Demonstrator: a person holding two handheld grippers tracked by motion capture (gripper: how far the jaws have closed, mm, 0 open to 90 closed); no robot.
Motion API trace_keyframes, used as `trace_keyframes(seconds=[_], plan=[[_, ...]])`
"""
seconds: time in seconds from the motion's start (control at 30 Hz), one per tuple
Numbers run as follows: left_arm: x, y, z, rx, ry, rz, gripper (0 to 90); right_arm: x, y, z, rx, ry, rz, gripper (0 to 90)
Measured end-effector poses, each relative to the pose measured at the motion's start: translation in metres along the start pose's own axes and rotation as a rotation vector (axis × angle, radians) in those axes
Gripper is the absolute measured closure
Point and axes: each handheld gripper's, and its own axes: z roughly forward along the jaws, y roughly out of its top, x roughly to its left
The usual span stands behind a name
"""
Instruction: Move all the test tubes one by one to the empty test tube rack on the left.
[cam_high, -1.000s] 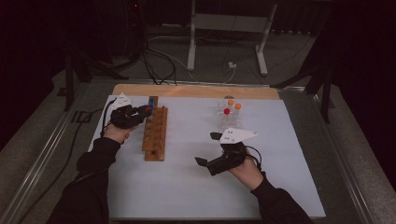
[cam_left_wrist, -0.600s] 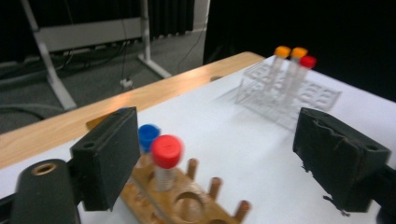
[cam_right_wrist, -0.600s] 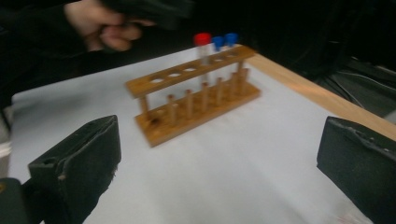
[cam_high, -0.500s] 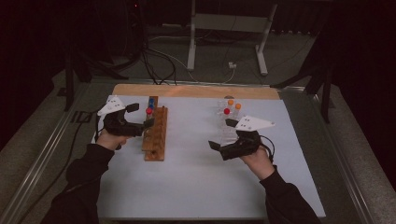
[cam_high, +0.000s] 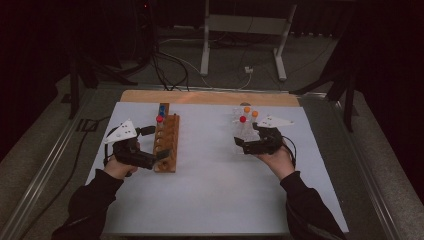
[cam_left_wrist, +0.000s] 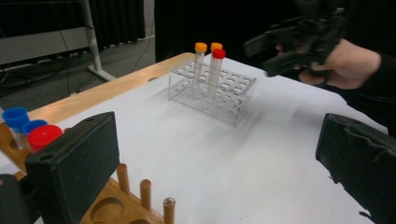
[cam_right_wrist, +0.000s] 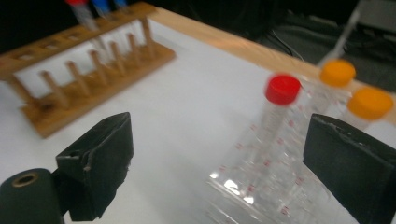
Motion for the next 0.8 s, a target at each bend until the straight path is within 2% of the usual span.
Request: trace_keyframes(seconds=[0.17,0.23,0.37,0.57,0.8], plan=[[0.0,-0.001,-0.002,-0.003,-0.001,-0.003,0.6,-0.012,-0.004,0.013,0.043,-0.059,0.0,35.8],[0.001,0.0,-0.003,-0.006,0.0,-0.003,0.5,-0.015,-0.004,0.018,0.05,-0.052,0.01,42.2],[0.002,0.0,-0.005,-0.011,0.006,-0.008,0.6,-0.02,-0.003,0.029,0.085,-0.068,0.022,51.4],[0.002,-0.001,-0.004,-0.003,0.005,-0.004,0.6,-0.026,-0.003,0.042,0.106,-0.079,0.042,59.6],[0.001,-0.002,-0.003,0.004,0.0,-0.002,0.6,-0.028,-0.003,0.049,0.106,-0.093,0.035,66.9]])
